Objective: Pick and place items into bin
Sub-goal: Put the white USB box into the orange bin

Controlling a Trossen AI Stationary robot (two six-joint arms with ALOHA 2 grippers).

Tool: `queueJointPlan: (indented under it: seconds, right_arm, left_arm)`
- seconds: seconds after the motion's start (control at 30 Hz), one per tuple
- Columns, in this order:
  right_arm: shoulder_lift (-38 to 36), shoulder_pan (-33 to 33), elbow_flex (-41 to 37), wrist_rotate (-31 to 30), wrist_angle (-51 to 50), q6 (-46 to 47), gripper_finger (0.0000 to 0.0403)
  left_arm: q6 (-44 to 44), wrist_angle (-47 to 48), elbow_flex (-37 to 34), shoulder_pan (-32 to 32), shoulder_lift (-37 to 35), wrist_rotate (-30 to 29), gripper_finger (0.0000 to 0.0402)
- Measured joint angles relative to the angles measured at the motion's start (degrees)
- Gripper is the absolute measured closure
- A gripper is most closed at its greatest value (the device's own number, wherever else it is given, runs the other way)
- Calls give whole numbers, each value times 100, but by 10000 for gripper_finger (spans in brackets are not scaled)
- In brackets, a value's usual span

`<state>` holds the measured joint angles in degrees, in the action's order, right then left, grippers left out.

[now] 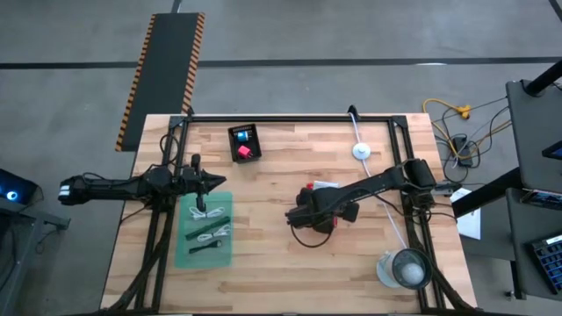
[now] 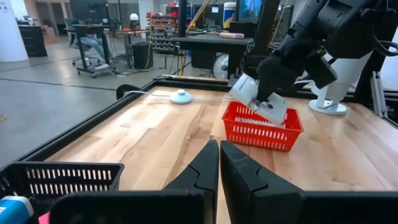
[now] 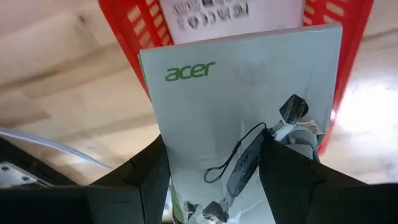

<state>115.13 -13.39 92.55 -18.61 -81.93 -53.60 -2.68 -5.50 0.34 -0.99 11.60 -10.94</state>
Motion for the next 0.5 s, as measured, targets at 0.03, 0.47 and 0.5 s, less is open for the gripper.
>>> queueJointPlan:
  seconds: [0.03, 0.47, 0.5]
  right_arm:
    - [0, 3, 0, 101, 11, -1, 206]
    - [7, 16, -11, 229, 299, 31, 175]
    - [7, 23, -11, 214, 301, 28, 167]
  left_arm:
    - [0, 0, 0, 0, 0, 1, 400]
    - [4, 2, -2, 0, 0, 0, 400]
    - [4, 0, -2, 0, 0, 0, 400]
